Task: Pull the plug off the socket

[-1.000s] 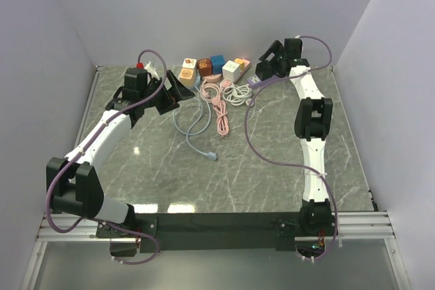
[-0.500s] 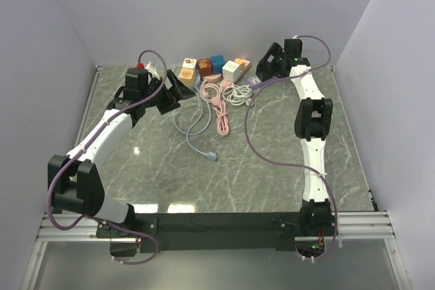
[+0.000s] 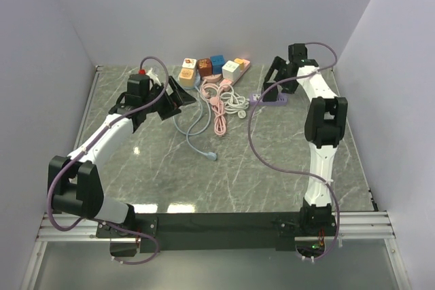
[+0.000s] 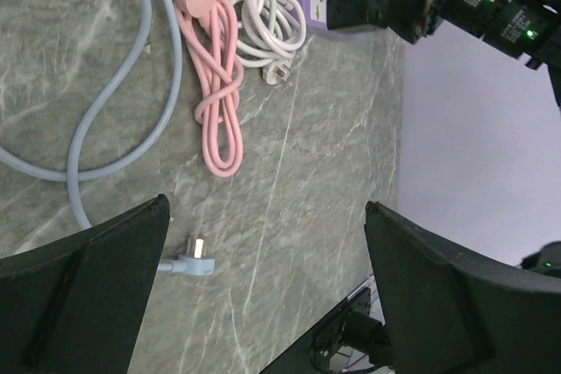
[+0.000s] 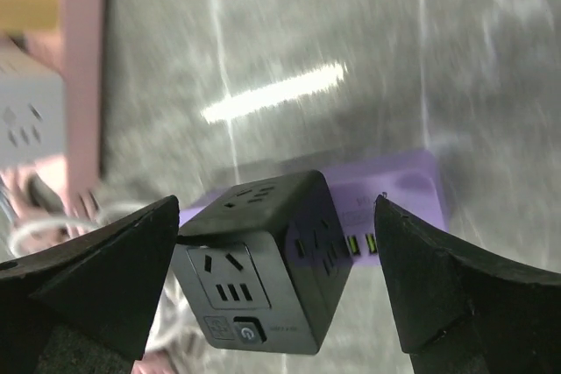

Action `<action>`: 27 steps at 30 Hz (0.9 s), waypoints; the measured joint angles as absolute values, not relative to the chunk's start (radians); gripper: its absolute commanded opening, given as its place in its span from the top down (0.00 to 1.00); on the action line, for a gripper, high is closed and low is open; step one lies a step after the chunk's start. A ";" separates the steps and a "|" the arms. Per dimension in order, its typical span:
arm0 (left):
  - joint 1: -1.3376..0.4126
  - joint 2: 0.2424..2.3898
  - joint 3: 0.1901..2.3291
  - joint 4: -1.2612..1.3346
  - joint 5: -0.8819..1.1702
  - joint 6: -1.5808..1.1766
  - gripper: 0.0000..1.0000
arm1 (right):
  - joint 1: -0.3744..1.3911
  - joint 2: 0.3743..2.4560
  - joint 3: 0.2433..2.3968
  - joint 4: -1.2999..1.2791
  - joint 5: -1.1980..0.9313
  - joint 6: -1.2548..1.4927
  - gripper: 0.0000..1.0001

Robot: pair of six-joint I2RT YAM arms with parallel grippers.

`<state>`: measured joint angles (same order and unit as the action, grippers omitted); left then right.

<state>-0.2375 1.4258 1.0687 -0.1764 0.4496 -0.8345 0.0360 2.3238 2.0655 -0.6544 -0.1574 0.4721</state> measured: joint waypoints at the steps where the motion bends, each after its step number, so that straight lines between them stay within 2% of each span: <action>1: -0.239 1.426 1.064 -0.177 0.450 -0.834 0.01 | 0.036 2.297 2.024 -0.655 -0.158 0.466 0.03; 7: -0.262 1.426 1.055 -0.176 0.451 -0.833 0.01 | 0.060 2.184 1.822 -0.660 -0.179 0.419 0.02; 17: -0.342 1.445 1.054 -0.179 0.452 -0.825 0.01 | 0.283 1.945 1.391 -0.703 -0.232 0.432 0.01; 27: -0.404 1.393 0.961 -0.177 0.444 -0.827 0.01 | 0.509 1.736 1.192 -0.691 -0.279 0.572 0.00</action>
